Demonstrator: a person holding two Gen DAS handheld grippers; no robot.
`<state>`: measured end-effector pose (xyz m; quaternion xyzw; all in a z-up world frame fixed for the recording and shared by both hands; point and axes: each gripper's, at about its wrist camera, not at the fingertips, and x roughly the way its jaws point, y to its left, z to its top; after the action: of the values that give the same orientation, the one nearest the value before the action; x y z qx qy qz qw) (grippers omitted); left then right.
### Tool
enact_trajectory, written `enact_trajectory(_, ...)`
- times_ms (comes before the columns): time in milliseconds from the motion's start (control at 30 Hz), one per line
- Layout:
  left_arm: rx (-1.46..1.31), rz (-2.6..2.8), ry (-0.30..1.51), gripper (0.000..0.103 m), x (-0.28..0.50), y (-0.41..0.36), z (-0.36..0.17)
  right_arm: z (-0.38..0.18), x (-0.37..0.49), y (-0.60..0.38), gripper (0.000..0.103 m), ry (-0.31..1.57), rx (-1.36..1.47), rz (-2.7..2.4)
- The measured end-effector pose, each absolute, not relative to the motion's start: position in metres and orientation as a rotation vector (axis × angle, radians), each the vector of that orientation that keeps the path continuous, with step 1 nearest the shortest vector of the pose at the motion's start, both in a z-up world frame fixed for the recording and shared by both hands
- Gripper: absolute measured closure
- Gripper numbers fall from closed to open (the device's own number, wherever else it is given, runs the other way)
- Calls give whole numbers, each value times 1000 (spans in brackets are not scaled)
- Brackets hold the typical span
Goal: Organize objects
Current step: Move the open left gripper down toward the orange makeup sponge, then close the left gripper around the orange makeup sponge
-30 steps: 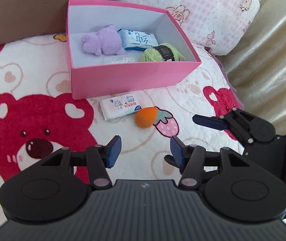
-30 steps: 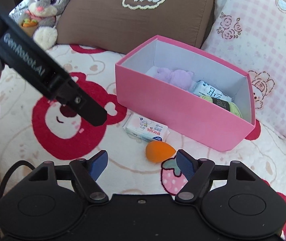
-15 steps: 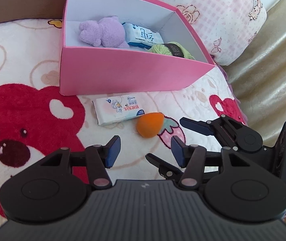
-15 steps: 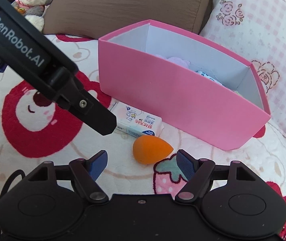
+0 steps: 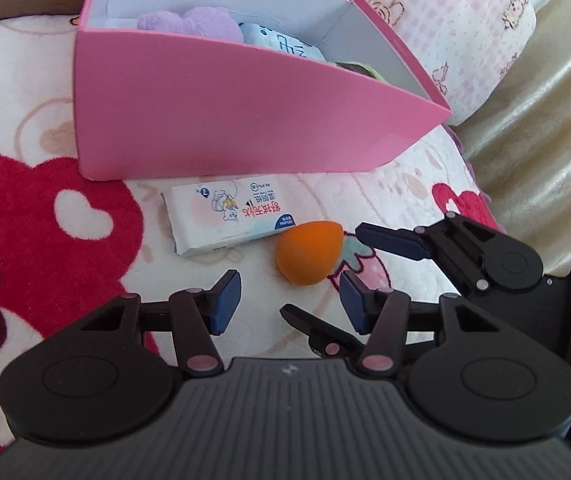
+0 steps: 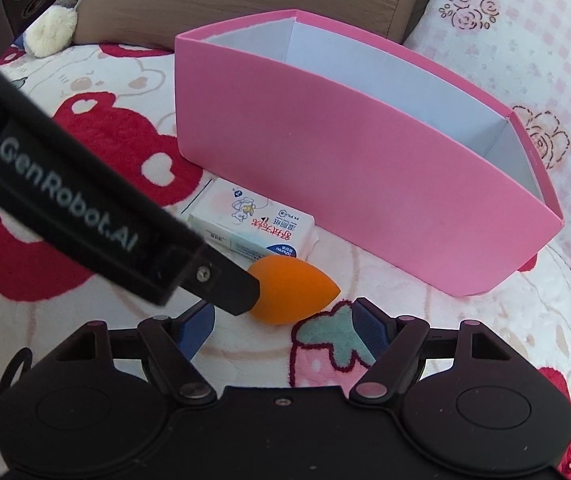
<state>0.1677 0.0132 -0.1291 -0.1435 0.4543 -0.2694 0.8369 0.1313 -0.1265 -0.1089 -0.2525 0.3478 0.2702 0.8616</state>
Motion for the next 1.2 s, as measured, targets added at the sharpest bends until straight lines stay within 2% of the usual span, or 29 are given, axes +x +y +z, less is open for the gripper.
enact_trajectory(267, -321, -589, 933, 55, 170, 5, -142, -120, 139, -127, 24, 749, -531, 583)
enact_trajectory(533, -381, -635, 926, 68, 177, 11, -149, -125, 145, -128, 24, 746, -484, 586)
enact_trajectory(700, -421, -662, 914, 68, 178, 14, -147, -126, 138, -124, 25, 721, -513, 574)
enact_trajectory(767, -419, -668, 920, 68, 179, 13, -147, -125, 135, -124, 29, 702, -520, 580)
enact_trajectory(1200, -414, -678, 927, 68, 183, 15, -153, -131, 130, -120, 39, 694, -504, 590)
